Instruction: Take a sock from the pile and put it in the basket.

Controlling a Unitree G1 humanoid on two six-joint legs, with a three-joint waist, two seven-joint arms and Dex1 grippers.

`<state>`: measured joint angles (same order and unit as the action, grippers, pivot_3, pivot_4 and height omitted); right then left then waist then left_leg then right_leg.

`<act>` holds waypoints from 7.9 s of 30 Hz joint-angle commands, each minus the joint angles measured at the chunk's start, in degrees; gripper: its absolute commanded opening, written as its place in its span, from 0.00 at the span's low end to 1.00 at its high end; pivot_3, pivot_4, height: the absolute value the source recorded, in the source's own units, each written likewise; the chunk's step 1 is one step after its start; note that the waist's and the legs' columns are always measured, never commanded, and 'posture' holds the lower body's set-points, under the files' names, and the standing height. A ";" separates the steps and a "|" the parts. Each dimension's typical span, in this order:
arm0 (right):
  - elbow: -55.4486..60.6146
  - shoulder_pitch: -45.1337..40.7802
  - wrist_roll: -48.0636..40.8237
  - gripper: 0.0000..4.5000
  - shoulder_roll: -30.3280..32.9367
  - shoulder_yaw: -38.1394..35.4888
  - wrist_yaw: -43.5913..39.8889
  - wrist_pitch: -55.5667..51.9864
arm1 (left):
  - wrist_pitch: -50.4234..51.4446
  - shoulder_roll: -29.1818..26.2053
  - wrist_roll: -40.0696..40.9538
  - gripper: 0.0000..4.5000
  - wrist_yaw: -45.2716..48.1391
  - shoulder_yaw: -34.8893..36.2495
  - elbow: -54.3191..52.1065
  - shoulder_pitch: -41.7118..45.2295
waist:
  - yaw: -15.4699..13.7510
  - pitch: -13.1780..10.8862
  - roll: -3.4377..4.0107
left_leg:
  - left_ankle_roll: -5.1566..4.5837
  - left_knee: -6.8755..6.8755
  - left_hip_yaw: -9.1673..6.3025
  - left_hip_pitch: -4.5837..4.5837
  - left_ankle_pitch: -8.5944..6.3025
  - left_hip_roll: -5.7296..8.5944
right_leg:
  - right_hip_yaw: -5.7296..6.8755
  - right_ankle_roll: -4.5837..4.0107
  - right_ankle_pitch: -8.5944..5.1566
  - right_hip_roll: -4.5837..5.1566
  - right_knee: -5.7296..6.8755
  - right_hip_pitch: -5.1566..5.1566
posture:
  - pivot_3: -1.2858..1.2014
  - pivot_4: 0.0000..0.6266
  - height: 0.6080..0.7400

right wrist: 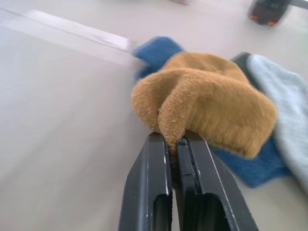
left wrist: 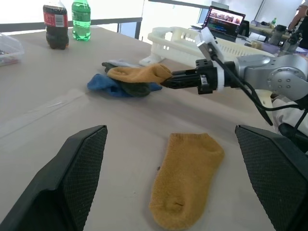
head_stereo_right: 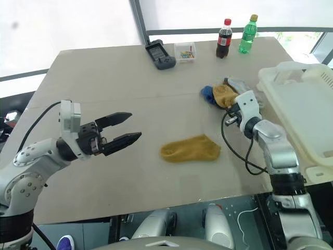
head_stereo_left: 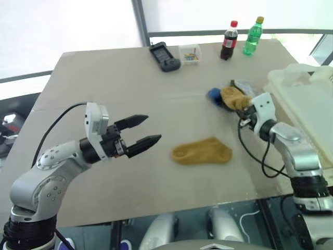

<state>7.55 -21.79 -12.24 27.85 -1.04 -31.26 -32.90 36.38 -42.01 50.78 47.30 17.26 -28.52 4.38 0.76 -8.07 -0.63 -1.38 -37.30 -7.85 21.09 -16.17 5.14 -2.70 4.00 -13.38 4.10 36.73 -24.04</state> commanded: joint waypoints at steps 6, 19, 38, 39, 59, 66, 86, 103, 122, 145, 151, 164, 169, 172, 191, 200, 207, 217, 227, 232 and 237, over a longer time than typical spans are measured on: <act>13.23 4.25 -6.66 0.01 1.47 4.25 -8.10 -3.32 | -1.51 0.18 -0.60 1.00 1.32 -0.46 0.65 0.33 | 0.04 -0.01 0.01 | 0.00 -0.01 0.02 -0.03 0.00 -0.02 | -0.02 0.00 0.00 0.02 0.01 0.01 | 0.52 0.24 1.00; -3.35 -4.38 0.89 0.01 7.22 12.03 -19.05 9.68 | -1.55 0.24 -1.21 1.00 1.50 -0.41 0.31 -1.88 | 0.02 -0.03 -0.02 | 0.00 -0.01 0.03 -0.05 0.00 -0.03 | 0.01 0.00 0.00 0.01 -0.01 0.04 | 0.52 0.24 1.00; -20.35 -8.02 4.78 0.49 9.89 8.26 -27.84 27.78 | -4.01 7.88 -19.00 1.00 -3.63 -17.11 16.21 14.53 | -0.43 -0.09 -0.01 | 0.01 -0.07 -0.12 0.06 0.01 0.04 | 0.16 -0.01 0.02 0.01 -0.04 0.05 | 0.52 0.24 1.00; -17.86 -6.73 3.91 0.49 10.42 6.69 -27.23 27.03 | -4.23 8.66 -19.99 1.00 -3.41 -18.27 17.59 15.79 | -0.31 -0.10 0.01 | 0.01 -0.08 -0.13 0.08 0.01 0.06 | 0.15 -0.01 0.02 0.02 -0.04 0.03 | 0.52 0.24 1.00; -10.21 -0.54 5.99 0.50 6.14 6.24 -14.26 17.79 | -19.07 26.50 -41.39 0.00 -3.96 -31.27 50.71 34.67 | -0.15 -0.12 -0.05 | 0.00 -0.20 -0.11 0.19 0.01 0.18 | 0.13 0.01 0.03 0.07 0.02 -0.04 | 0.52 0.24 1.00; -3.95 4.32 0.67 0.50 10.77 -0.85 -16.48 14.38 | -21.27 26.00 -47.63 0.00 -4.29 -34.15 52.97 34.07 | -0.48 -0.12 -0.05 | 0.00 -0.24 -0.19 0.19 0.01 0.18 | 0.20 0.01 0.03 0.06 0.03 0.00 | 0.52 0.24 1.00; -8.89 -3.69 -3.72 0.56 0.60 0.62 -4.81 -6.12 | 6.45 23.56 -27.82 0.45 -4.81 -18.09 29.65 28.49 | 0.13 -0.09 -0.06 | 0.00 -0.66 -0.26 0.84 0.02 0.16 | 0.23 0.01 0.04 0.06 0.25 -0.56 | 0.52 0.24 1.00; -8.24 -4.12 -5.67 0.86 -0.95 0.45 -1.24 -12.94 | 4.92 29.44 -34.81 0.73 -12.31 -24.63 43.80 31.70 | -0.11 0.05 -0.11 | 0.00 -0.96 -0.31 0.66 0.01 0.27 | 0.29 0.08 0.11 0.09 0.39 -0.26 | 0.52 0.24 1.00; -1.34 -3.47 -8.12 0.01 -1.58 -1.13 -3.22 -9.59 | 4.37 31.79 -29.40 0.00 -9.95 -19.44 37.55 29.38 | 0.07 0.12 -0.12 | -0.02 -0.96 -0.38 0.69 0.00 0.29 | 0.33 0.09 0.12 0.14 0.31 -0.23 | 0.52 0.24 1.00; 24.55 12.49 -23.70 0.01 2.60 -3.62 2.55 -27.22 | 24.33 14.62 -11.40 0.00 -6.95 -16.60 10.26 13.48 | -0.28 0.12 -0.11 | -0.02 -0.91 -0.35 0.67 0.00 0.23 | 0.29 0.08 0.11 0.10 0.34 -0.26 | 0.52 0.24 1.00; 22.22 13.58 -20.97 0.01 3.06 -0.87 2.47 -24.49 | 23.39 13.79 -11.84 0.00 -7.70 -17.52 10.43 13.12 | -0.27 0.12 -0.11 | -0.02 -0.90 -0.34 0.67 0.00 0.23 | 0.28 0.08 0.11 0.10 0.33 -0.27 | 0.52 0.24 1.00; 17.98 16.54 -14.34 0.34 5.35 5.18 0.26 -17.26 | 16.73 13.39 -18.26 0.30 -7.85 -21.46 15.60 12.66 | -0.26 0.13 -0.12 | -0.02 -0.89 -0.35 0.62 0.00 0.22 | 0.30 0.08 0.11 0.09 0.30 -0.20 | 0.52 0.24 1.00; 20.67 17.35 -14.51 0.80 5.92 1.69 0.13 -13.44 | 17.70 13.63 -14.74 0.74 -8.36 -16.96 12.38 12.22 | -0.35 0.13 -0.13 | -0.03 -0.92 -0.37 0.48 -0.01 0.22 | 0.33 0.09 0.11 0.10 0.26 0.00 | 0.52 0.24 1.00; 24.41 18.64 -18.50 0.98 6.41 -2.29 -2.17 -12.85 | 17.44 12.53 -12.13 0.75 -6.79 -14.11 9.69 12.10 | -0.50 0.12 -0.12 | -0.03 -0.92 -0.41 0.51 -0.01 0.22 | 0.37 0.09 0.11 0.09 0.25 -0.02 | 0.52 0.24 1.00; 12.94 14.14 -2.61 0.98 7.21 4.92 2.07 -3.17 | -0.38 20.73 -36.59 0.75 -10.27 -35.38 31.05 19.83 | -1.58 0.22 -0.10 | -0.08 -0.95 -0.36 0.50 -0.04 0.26 | 0.35 0.12 0.13 0.12 0.14 0.06 | 0.52 0.24 1.00; 12.68 14.14 -1.50 0.98 5.80 4.22 0.78 0.30 | -2.03 21.30 -34.54 0.75 -10.69 -29.56 28.51 19.01 | -1.21 0.32 0.02 | -0.12 -0.88 -0.30 -0.16 -0.06 0.20 | 0.27 0.14 0.12 0.04 0.17 0.58 | 0.52 0.24 1.00; 17.18 14.66 -3.99 0.98 5.34 2.88 -1.01 0.41 | 31.21 16.85 -12.88 0.75 -7.67 -17.05 14.98 19.43 | 0.01 0.28 0.03 | -0.12 -0.75 -0.31 -0.02 -0.06 0.16 | 0.24 0.14 0.11 0.01 0.18 0.40 | 0.52 0.24 1.00; 26.01 20.98 -11.64 0.99 10.22 -3.42 -11.18 5.50 | 32.51 15.40 -11.24 0.75 -8.23 -17.53 15.67 19.90 | -0.74 0.24 0.00 | -0.10 -0.70 -0.33 0.02 -0.07 0.19 | 0.28 0.14 0.11 0.03 0.05 0.41 | 0.52 0.24 1.00; 25.99 28.38 -11.62 0.99 14.44 -10.11 -16.04 11.97 | 31.61 17.30 -13.89 0.75 -9.50 -22.42 19.65 20.68 | -1.44 0.24 -0.01 | -0.10 -0.69 -0.31 0.01 -0.07 0.18 | 0.26 0.14 0.11 0.04 0.05 0.42 | 0.52 0.24 1.00; 26.49 32.23 -11.89 0.99 14.71 -12.66 -16.65 13.39 | 30.23 21.28 -14.37 0.75 -10.26 -23.09 24.08 21.85 | -1.84 0.24 -0.02 | -0.11 -0.72 -0.31 -0.01 -0.07 0.20 | 0.28 0.14 0.11 0.08 0.05 0.49 | 0.52 0.24 1.00; 27.38 34.10 -11.66 1.00 14.54 -13.70 -16.20 13.55 | 28.85 22.98 -16.72 0.69 -10.67 -25.36 28.46 22.84 | -1.73 0.24 -0.01 | -0.10 -0.75 -0.31 -0.04 -0.07 0.20 | 0.27 0.14 0.11 0.07 0.06 0.50 | 0.52 0.24 1.00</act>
<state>32.48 12.10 -23.35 42.08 -12.48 -47.65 -20.61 65.01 -19.27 35.97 37.32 -5.59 -2.78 27.52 -0.98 -7.83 -0.65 -1.48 -38.05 -8.16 21.05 -16.24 5.33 -2.43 4.14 -13.27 4.17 36.79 -23.54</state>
